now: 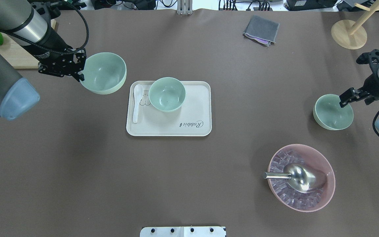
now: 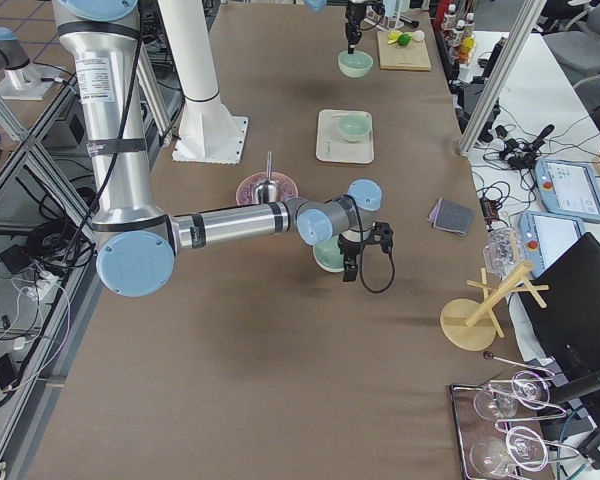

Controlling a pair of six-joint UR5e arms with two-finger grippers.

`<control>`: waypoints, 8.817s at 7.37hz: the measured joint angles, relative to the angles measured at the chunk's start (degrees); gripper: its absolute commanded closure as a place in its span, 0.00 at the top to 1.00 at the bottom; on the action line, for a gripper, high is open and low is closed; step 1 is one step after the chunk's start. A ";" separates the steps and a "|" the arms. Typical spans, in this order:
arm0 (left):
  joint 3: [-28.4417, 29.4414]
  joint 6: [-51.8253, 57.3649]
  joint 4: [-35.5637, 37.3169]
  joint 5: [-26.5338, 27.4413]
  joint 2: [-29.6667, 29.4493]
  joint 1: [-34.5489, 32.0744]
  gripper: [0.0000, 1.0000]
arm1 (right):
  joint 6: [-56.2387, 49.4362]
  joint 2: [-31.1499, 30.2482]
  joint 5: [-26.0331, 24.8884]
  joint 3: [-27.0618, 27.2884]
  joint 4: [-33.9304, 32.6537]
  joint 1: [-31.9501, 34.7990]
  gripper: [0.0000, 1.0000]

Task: Stack green bowls together

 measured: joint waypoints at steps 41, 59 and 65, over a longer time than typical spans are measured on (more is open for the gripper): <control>24.37 -13.85 -15.72 8.52 -15.93 13.07 0.00 | 11.91 12.40 9.31 6.38 -10.26 0.09 0.00; 24.58 -14.60 -16.83 9.73 -15.38 14.57 0.00 | 13.85 12.95 9.26 6.36 -10.26 -0.55 0.00; 23.90 -15.62 -16.83 9.73 -15.01 14.72 0.00 | 13.85 12.95 9.21 6.27 -10.26 -0.65 0.00</control>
